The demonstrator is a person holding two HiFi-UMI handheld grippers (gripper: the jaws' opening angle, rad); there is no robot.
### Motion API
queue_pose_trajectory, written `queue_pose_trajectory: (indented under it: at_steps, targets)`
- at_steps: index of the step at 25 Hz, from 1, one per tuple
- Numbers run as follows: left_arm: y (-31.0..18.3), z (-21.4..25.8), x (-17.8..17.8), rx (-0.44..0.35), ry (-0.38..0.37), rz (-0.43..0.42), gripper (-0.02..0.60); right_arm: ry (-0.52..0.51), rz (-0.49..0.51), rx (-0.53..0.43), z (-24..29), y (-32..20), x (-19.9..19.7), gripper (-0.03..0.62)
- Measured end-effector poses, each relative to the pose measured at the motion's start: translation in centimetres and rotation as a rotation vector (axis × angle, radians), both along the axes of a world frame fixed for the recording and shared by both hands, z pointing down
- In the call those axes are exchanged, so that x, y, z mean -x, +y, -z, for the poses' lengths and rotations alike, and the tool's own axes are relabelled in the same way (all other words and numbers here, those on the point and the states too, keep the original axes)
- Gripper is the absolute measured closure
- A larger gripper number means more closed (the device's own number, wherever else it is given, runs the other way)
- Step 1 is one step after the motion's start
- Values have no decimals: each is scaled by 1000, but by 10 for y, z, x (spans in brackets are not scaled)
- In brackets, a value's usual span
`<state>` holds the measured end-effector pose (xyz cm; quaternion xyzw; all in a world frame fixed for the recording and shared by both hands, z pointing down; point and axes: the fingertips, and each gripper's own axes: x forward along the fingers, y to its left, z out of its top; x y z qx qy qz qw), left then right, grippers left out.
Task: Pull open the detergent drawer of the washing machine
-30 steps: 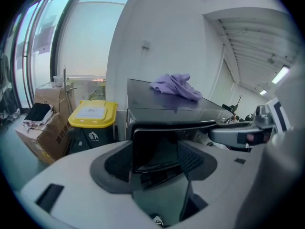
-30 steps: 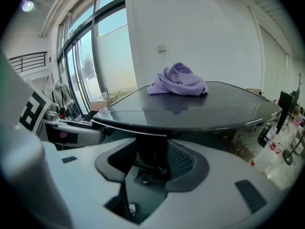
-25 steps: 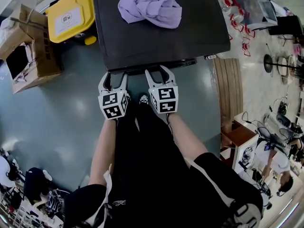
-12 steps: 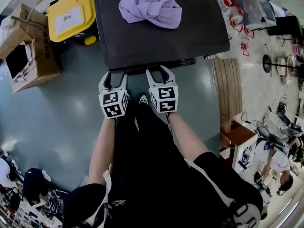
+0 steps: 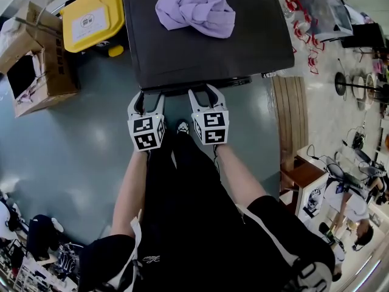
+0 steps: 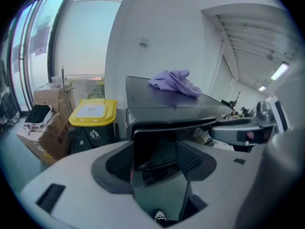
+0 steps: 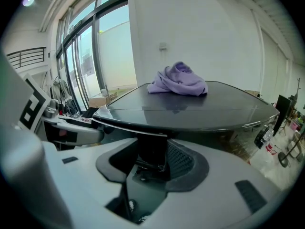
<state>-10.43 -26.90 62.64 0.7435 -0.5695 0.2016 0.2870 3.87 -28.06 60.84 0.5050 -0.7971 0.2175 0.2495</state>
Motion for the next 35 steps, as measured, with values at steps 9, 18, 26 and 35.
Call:
queue_pose_trajectory:
  at_steps: [9,18,26,35]
  targets:
    - [1,-1,0,-2,-7,-7,311,7,-19,-8,-2,1,-1,410]
    - [10,-2,-1,12,-6,-12,314,17,-33,-11,0,10,-1,408]
    - [21,-2,-3,5,5,-36,314,9,-23,-12,-2,21,-4,405]
    - [12,11,-12,-133,-26,-227,313,-1,298,-113,3,13,-1,380]
